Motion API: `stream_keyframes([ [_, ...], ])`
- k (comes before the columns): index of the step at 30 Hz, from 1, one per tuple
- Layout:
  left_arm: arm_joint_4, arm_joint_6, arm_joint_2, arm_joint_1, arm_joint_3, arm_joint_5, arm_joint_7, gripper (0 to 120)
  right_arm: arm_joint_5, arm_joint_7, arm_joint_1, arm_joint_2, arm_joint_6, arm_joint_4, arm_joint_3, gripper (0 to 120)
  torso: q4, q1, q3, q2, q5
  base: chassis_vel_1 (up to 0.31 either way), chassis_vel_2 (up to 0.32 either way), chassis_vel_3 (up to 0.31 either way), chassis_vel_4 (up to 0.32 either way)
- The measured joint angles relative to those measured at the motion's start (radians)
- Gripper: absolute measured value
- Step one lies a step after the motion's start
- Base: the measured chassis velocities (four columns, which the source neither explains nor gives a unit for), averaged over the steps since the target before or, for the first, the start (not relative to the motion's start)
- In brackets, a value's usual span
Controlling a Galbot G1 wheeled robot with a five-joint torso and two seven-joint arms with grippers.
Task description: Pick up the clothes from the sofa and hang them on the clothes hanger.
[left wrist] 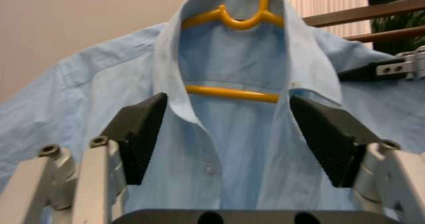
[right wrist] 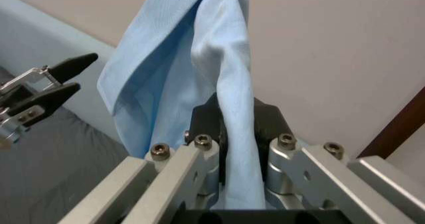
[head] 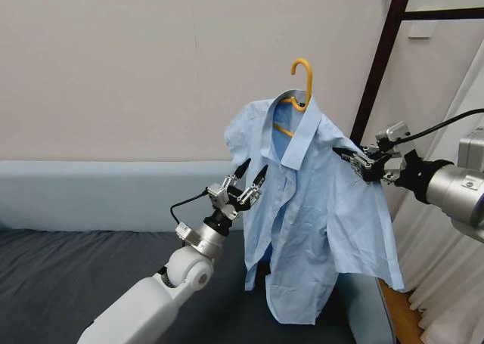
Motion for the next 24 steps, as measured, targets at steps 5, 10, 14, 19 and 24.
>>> stream_keyframes([
  [5, 0.013, 0.023, -0.014, -0.028, 0.016, -0.027, 0.109, 96, -0.004, -0.003, 0.001, 0.004, 0.000, -0.003, -0.004, 7, -0.0003, 0.000, 0.000, 0.000, 0.0002, 0.000, 0.000, 0.000, 0.000],
  [10, 0.049, 0.034, -0.049, -0.045, 0.045, -0.022, 0.149, 95, -0.006, -0.007, 0.012, 0.005, 0.001, -0.013, -0.011, 7, -0.0002, 0.000, 0.000, 0.000, 0.0002, 0.000, 0.000, 0.000, 0.000],
  [14, 0.085, 0.035, -0.095, -0.068, 0.062, -0.017, 0.149, 77, -0.006, -0.010, 0.014, 0.006, 0.001, -0.015, -0.011, 7, -0.0002, 0.000, 0.000, 0.000, 0.0002, 0.000, 0.000, 0.000, 0.000],
  [19, 0.109, 0.035, -0.119, -0.090, 0.079, -0.027, 0.163, 58, -0.006, -0.011, 0.015, 0.007, 0.001, -0.019, -0.009, 7, -0.0002, 0.000, 0.000, 0.000, 0.0003, 0.000, 0.000, 0.000, 0.000],
  [24, 0.127, 0.033, -0.132, -0.096, 0.079, -0.032, 0.172, 42, -0.006, -0.012, 0.008, 0.006, 0.002, -0.019, -0.004, 7, -0.0001, 0.000, 0.000, 0.000, 0.0003, 0.000, 0.000, 0.000, 0.000],
])
